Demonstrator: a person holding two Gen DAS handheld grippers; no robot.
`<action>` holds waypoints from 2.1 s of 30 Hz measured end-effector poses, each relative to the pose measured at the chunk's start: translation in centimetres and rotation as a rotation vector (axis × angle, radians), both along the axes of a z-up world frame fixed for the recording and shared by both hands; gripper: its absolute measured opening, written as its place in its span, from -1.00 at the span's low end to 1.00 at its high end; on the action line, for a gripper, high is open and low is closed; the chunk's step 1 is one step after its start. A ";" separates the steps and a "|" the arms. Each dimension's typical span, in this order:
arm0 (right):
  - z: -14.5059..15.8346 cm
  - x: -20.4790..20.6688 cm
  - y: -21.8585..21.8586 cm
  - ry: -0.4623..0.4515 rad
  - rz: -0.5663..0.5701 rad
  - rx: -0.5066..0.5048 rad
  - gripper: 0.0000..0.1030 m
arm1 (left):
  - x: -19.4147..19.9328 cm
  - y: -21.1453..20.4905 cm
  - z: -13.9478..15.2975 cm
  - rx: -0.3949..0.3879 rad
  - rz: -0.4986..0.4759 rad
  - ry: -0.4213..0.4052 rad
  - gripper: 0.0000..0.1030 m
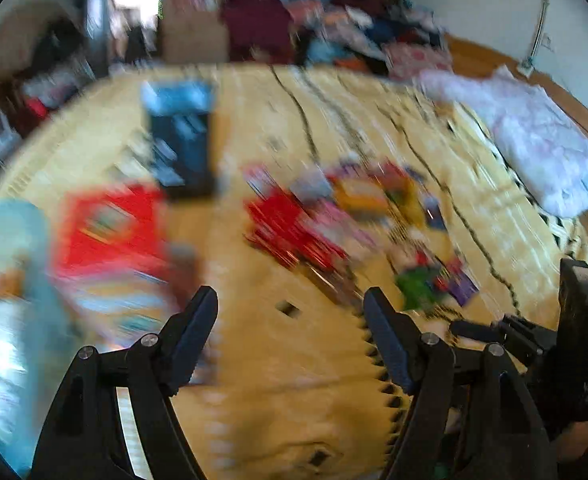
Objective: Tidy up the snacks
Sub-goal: 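Move both open tools back to the snack pile, then grasp the green packet with the right tool while the left tool grasps the clear cake bar, then carry both held packets up and over the clear glass bowl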
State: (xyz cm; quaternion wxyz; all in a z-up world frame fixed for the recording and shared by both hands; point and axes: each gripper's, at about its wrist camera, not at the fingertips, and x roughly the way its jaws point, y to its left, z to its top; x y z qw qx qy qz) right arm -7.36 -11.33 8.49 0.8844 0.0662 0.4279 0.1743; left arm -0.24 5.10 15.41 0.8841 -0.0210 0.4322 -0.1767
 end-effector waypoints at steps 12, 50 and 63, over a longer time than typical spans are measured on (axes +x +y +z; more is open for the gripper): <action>-4.0 -1.4 -7.7 0.068 -0.139 0.093 0.60 | 8.7 -8.6 -12.6 -0.041 0.027 0.245 0.45; -7.3 5.5 -4.6 0.099 -0.052 -0.002 -0.21 | 3.4 -4.0 -13.2 -0.051 -0.032 0.171 -0.34; -8.1 5.7 -3.4 0.120 -0.050 -0.072 -0.24 | 3.0 -4.7 -13.0 0.041 -0.013 0.132 -0.34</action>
